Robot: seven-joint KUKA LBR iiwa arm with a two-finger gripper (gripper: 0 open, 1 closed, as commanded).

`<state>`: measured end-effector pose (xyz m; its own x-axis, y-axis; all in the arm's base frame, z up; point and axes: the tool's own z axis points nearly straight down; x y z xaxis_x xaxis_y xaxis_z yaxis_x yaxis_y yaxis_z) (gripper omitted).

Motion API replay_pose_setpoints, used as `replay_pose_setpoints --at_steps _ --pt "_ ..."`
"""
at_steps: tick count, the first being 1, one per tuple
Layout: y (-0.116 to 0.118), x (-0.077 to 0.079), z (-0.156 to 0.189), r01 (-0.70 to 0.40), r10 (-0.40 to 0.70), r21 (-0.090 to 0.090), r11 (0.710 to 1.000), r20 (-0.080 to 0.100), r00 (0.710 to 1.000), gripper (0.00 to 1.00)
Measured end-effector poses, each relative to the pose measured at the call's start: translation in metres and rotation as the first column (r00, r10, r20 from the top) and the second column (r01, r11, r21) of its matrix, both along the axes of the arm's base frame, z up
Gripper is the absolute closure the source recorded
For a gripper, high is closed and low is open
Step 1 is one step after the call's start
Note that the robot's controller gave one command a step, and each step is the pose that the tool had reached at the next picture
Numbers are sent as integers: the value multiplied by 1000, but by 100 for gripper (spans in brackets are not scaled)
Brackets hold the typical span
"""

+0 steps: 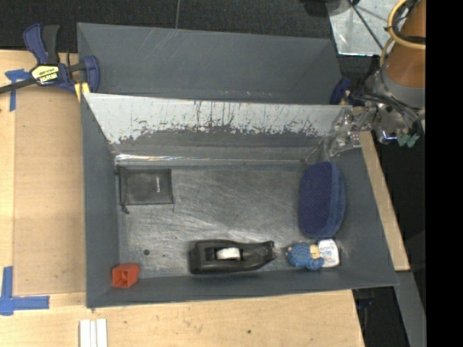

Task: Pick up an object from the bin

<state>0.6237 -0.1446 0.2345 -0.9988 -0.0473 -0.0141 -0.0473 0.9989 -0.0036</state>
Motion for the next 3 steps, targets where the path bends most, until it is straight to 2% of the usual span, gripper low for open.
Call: replay_pose_setpoints --at_steps 1,2,3 --pt "0 -2 -6 1 -1 2 1000 -10 1000 0" --pt "-9 -15 -108 -245 245 4 970 -13 969 0" --pt "-4 -2 -149 -259 259 11 966 -12 966 0"
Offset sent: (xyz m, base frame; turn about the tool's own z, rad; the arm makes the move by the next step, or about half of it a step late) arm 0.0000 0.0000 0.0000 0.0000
